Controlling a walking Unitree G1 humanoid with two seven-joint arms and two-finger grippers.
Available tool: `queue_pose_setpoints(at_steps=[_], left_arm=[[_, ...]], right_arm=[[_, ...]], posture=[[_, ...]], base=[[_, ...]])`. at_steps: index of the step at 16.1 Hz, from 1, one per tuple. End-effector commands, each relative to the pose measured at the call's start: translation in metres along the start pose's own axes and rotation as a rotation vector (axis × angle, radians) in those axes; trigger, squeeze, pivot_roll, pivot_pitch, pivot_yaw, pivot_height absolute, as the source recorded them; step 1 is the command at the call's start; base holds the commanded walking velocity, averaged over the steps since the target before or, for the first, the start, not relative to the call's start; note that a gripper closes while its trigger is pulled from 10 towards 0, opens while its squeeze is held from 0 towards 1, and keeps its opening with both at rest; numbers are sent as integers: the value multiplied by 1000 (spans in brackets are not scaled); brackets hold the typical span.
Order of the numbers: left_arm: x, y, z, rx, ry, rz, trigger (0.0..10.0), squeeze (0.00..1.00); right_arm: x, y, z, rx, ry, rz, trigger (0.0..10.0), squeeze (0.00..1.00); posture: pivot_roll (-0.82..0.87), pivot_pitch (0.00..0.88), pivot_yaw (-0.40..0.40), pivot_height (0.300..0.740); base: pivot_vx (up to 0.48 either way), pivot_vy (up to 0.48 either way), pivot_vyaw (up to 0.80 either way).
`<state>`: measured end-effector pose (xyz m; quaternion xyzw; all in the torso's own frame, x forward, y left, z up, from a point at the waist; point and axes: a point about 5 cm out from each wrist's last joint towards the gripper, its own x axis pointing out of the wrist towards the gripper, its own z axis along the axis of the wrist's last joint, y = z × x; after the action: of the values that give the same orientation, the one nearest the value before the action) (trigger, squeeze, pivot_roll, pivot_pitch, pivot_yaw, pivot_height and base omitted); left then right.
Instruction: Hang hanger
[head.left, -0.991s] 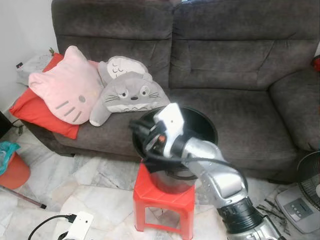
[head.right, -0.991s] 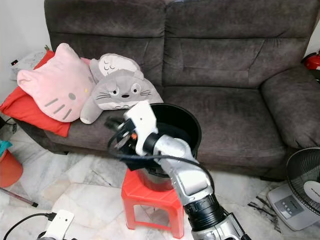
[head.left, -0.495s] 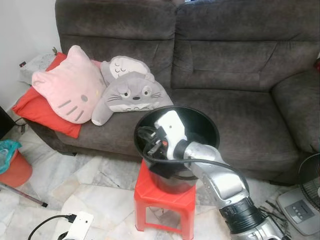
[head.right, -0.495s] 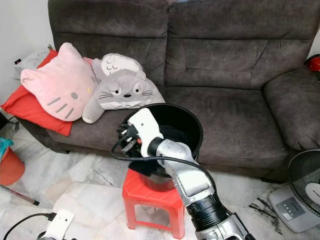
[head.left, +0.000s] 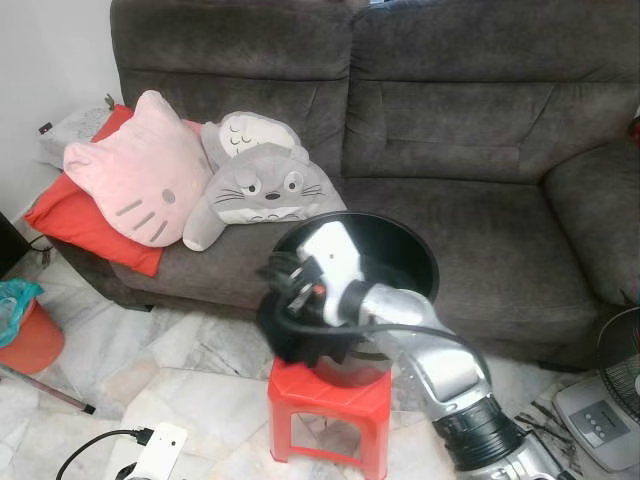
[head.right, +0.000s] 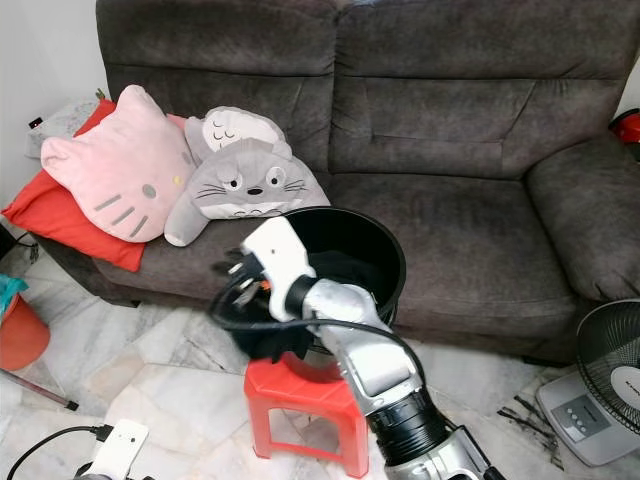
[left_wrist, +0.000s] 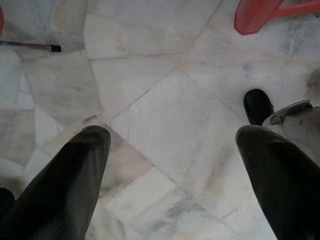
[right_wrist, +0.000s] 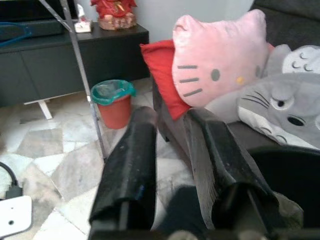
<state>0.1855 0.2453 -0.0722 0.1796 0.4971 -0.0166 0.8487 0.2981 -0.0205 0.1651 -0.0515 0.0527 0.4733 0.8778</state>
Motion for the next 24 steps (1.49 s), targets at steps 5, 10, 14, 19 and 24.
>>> queue_pose_setpoints(at_steps=[5, 10, 14, 19, 24], left_arm=[[-1, 6, -2, 8, 11, 16, 10000, 0], [-1, 7, -3, 12, 14, 17, 10000, 0], [-1, 8, -2, 22, 13, 12, 10000, 0], [-1, 7, -1, 21, 8, 9, 10000, 0], [-1, 6, -1, 17, 11, 10, 10000, 0]], right_arm=[[2, 8, 7, -77, -18, 8, 10000, 0], [-49, -40, -11, 270, -55, -564, 10000, 0], [-75, -17, -30, 231, 68, -557, 10000, 0], [-92, -28, -35, 520, 21, -673, 10000, 0], [-82, -24, -39, 750, -54, -596, 10000, 1000]], posture=[[-97, 0, 81, 740], [-115, 0, 81, 740], [-125, 0, 90, 740], [-128, 0, 81, 740], [-127, 0, 81, 740]], base=[[0, 0, 0], [0, 0, 0], [0, 0, 0], [0, 0, 0], [0, 0, 0]])
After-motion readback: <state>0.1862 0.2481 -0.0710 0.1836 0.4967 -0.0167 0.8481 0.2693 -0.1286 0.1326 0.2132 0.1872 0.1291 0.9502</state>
